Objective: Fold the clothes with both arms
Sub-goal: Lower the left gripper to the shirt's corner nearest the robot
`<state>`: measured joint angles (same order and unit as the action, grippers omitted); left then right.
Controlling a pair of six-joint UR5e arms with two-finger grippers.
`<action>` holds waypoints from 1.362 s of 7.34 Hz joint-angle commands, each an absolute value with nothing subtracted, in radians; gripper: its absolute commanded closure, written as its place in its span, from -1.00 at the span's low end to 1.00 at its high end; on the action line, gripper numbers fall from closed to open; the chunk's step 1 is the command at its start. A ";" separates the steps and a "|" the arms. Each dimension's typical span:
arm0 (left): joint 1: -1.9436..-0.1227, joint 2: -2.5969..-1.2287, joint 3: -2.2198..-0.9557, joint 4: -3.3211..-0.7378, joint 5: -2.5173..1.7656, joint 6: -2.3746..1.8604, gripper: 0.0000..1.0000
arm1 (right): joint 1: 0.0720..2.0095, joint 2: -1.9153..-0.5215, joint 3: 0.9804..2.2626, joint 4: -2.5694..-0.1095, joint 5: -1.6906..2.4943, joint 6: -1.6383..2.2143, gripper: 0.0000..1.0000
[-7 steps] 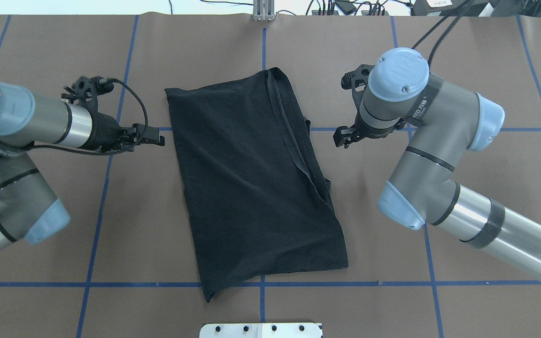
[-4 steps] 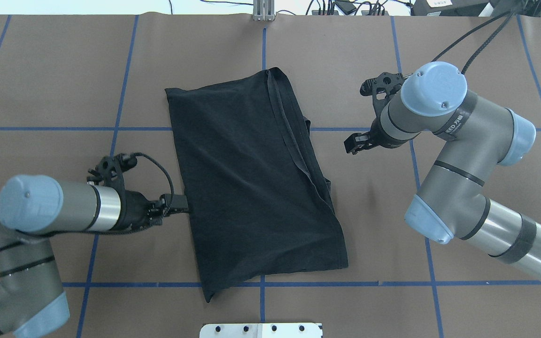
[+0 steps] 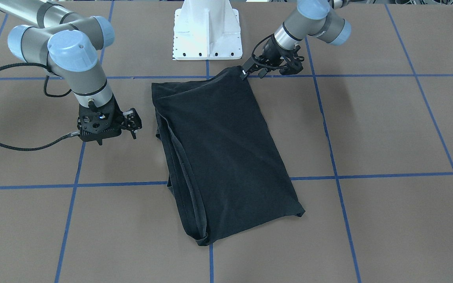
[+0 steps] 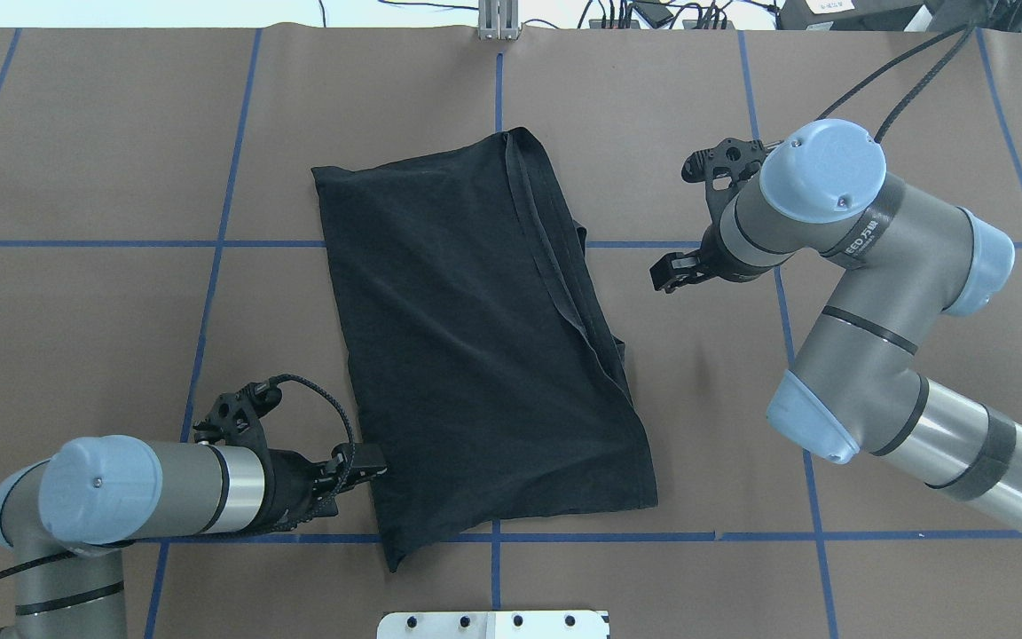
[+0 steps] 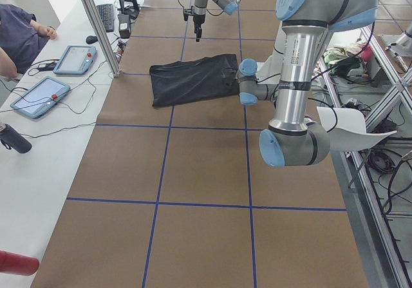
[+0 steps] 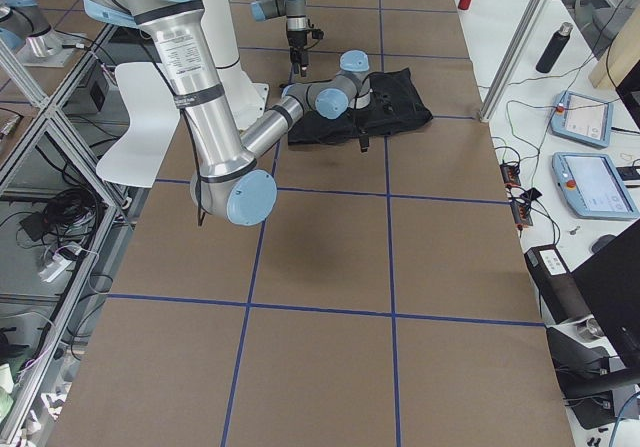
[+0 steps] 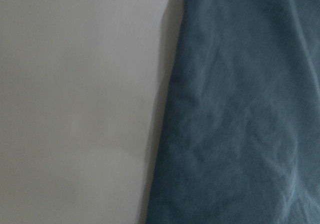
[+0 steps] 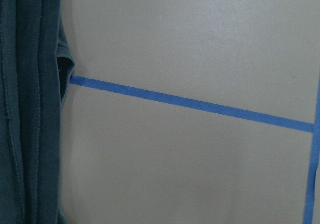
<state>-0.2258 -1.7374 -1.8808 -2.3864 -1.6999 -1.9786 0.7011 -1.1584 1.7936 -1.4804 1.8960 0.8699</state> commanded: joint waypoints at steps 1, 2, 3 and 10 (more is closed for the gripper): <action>-0.163 -1.758 -1.879 -2.382 -1.638 -2.087 -0.64 | 0.701 -1.158 1.793 -1.480 1.898 0.873 -1.00; -0.144 -1.761 -1.875 -2.382 -1.637 -2.094 -0.51 | 0.701 -1.158 1.793 -1.480 1.898 0.873 -1.00; -0.135 -1.770 -1.871 -2.381 -1.637 -2.095 -0.48 | 0.701 -1.158 1.796 -1.480 1.898 0.873 -1.00; -0.101 -1.778 -1.864 -2.378 -1.603 -2.098 0.20 | 0.701 -1.161 1.799 -1.480 1.899 0.873 -1.00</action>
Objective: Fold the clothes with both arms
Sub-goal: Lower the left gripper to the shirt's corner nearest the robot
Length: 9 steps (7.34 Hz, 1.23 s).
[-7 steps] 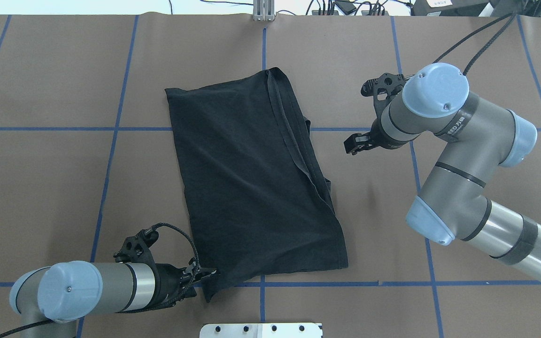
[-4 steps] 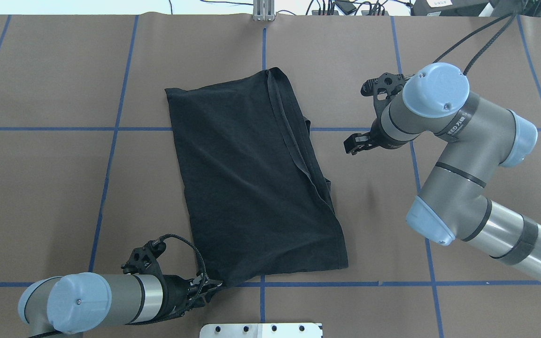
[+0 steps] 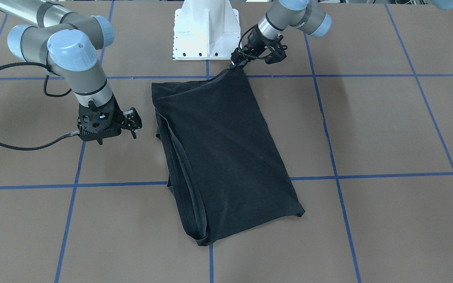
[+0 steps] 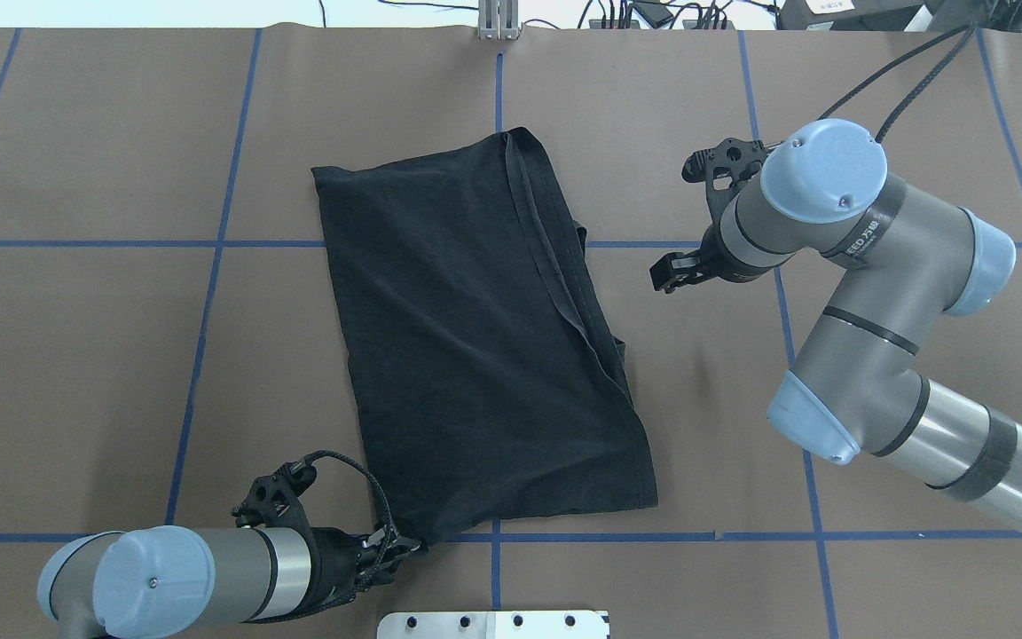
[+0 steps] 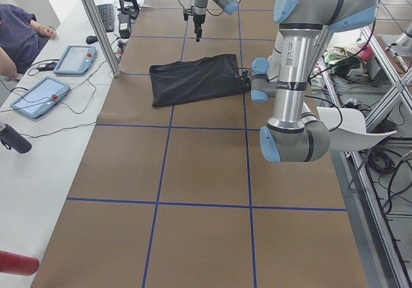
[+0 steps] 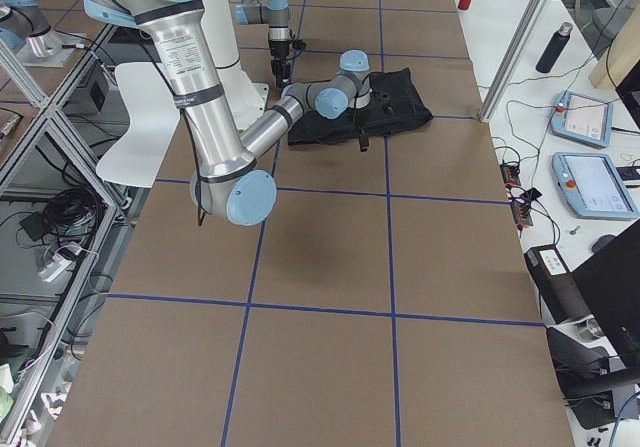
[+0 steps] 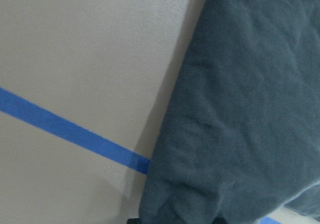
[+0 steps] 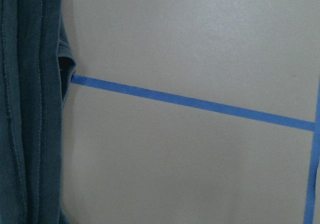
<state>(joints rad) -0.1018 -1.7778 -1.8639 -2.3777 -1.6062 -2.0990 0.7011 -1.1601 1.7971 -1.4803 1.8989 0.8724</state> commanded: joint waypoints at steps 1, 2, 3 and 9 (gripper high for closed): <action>-0.103 -1.778 -1.864 -2.378 -1.601 -2.091 0.21 | 0.701 -1.161 1.799 -1.480 1.899 0.873 -1.00; -0.103 -1.778 -1.864 -2.378 -1.601 -2.085 0.02 | 0.701 -1.161 1.799 -1.480 1.901 0.873 -1.00; -0.109 -1.778 -1.864 -2.378 -1.601 -2.085 -0.01 | 0.701 -1.161 1.799 -1.480 1.901 0.873 -1.00; -0.132 -1.775 -1.862 -2.378 -1.603 -2.065 0.41 | 0.701 -1.166 1.802 -1.480 1.899 0.873 -1.00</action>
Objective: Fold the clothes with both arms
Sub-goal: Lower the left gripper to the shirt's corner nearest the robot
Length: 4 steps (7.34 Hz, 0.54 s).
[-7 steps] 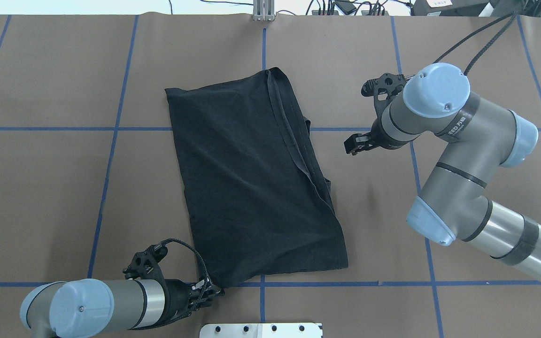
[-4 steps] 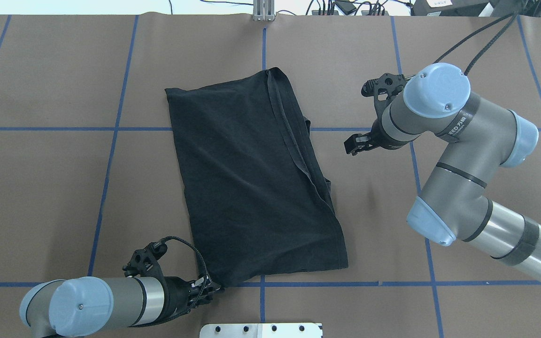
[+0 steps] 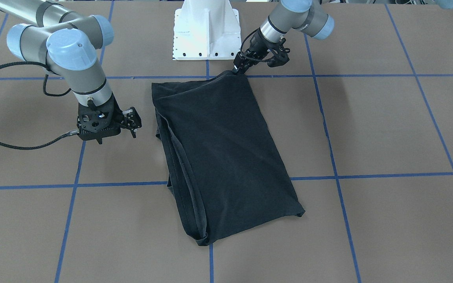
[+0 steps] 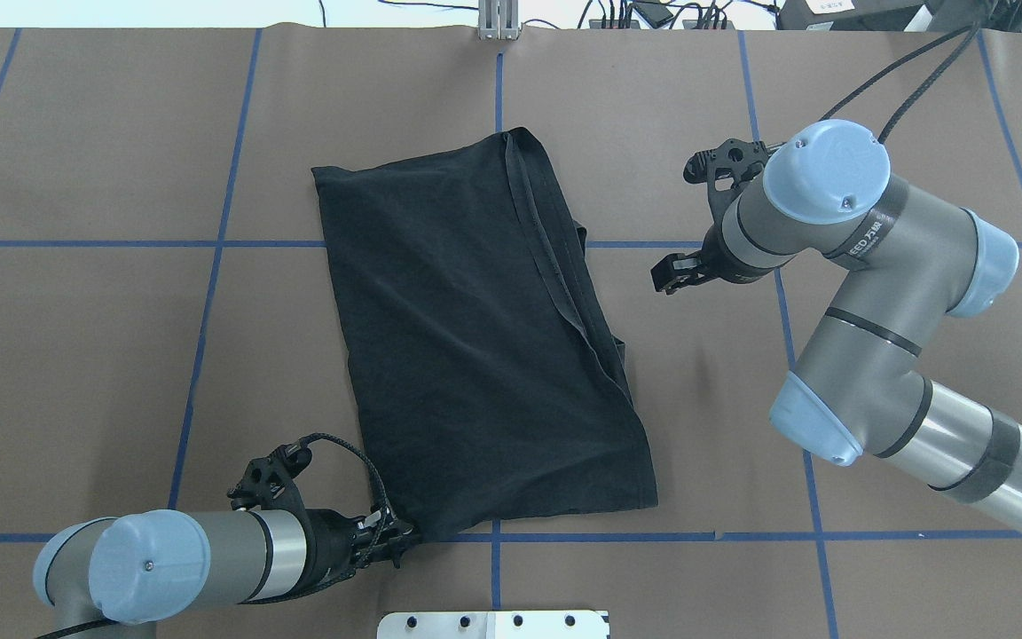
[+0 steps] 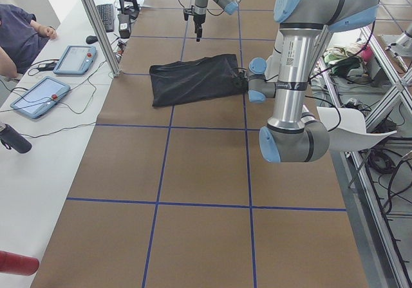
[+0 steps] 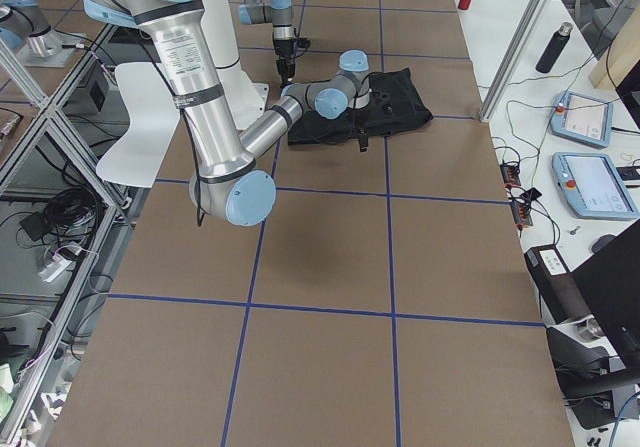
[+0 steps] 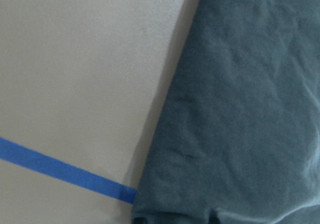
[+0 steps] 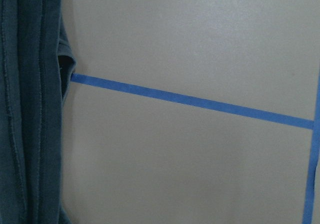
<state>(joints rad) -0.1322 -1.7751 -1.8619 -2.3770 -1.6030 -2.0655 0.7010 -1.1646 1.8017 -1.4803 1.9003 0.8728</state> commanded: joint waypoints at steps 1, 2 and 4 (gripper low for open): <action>-0.129 -1.775 -1.864 -2.378 -1.603 -2.065 0.90 | 0.701 -1.170 1.804 -1.479 1.901 0.874 -1.00; -0.129 -1.773 -1.864 -2.376 -1.603 -2.065 1.00 | 0.700 -1.170 1.807 -1.479 1.901 0.903 -1.00; -0.129 -1.775 -1.865 -2.376 -1.603 -2.065 1.00 | 0.663 -1.169 1.827 -1.477 1.899 1.054 -1.00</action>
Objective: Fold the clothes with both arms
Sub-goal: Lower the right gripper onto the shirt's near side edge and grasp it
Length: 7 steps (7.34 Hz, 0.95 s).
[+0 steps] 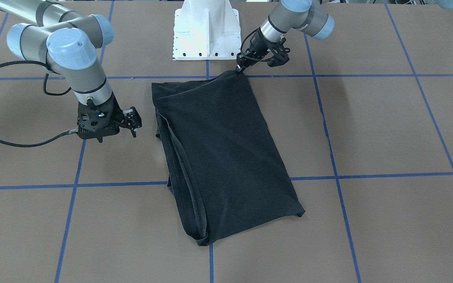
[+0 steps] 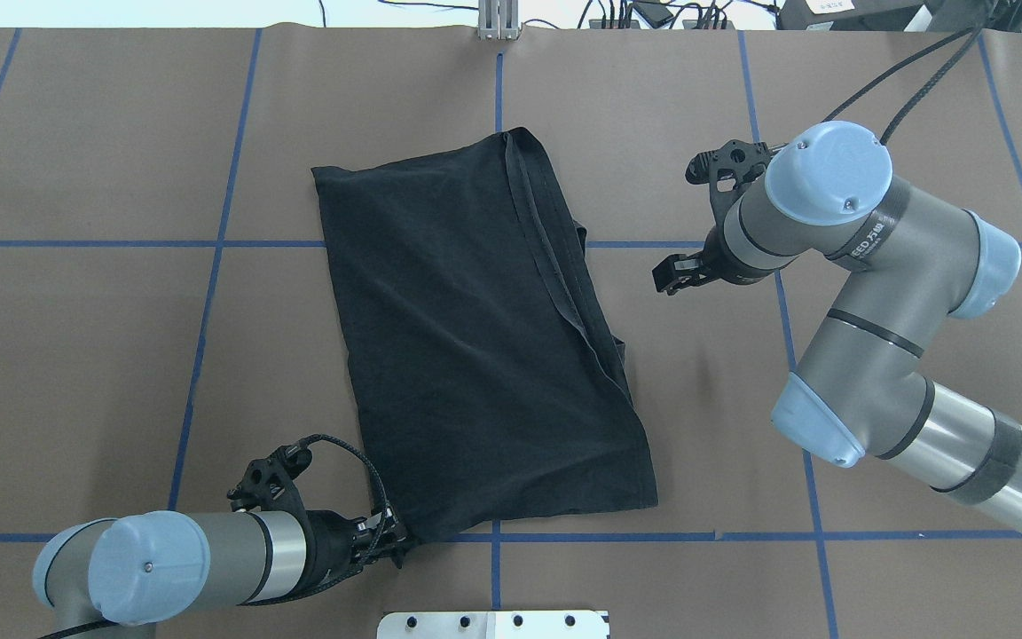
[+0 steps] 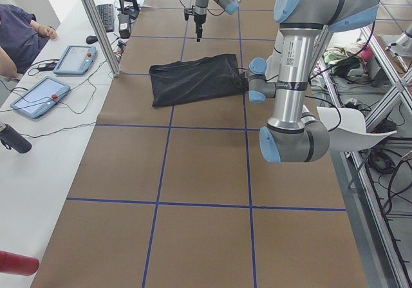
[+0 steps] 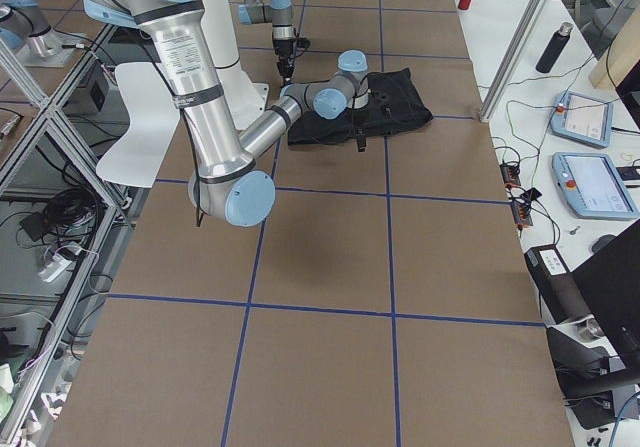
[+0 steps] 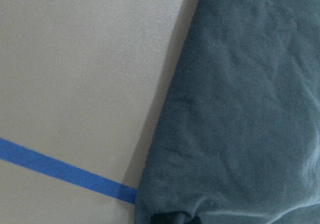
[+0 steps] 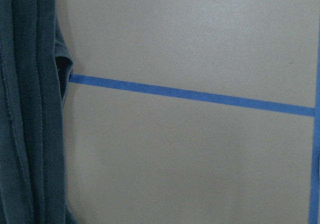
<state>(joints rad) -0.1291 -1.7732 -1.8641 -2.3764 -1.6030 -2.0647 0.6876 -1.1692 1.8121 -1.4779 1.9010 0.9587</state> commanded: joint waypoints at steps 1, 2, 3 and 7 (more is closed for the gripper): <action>-0.127 -1.775 -1.865 -2.378 -1.605 -2.065 1.00 | 0.617 -1.166 1.844 -1.476 1.895 1.168 -1.00; -0.127 -1.775 -1.867 -2.378 -1.605 -2.065 1.00 | 0.568 -1.160 1.845 -1.453 1.885 1.254 -1.00; -0.126 -1.775 -1.867 -2.378 -1.605 -2.065 1.00 | 0.519 -1.169 1.833 -1.359 1.834 1.300 -1.00; -0.118 -1.776 -1.868 -2.378 -1.605 -2.066 1.00 | 0.387 -1.161 1.793 -1.292 1.669 1.381 -0.98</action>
<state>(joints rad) -0.1203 -1.7758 -1.8678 -2.3777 -1.6045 -2.0662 0.4219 -1.1620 1.8013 -1.2964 1.7171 1.3700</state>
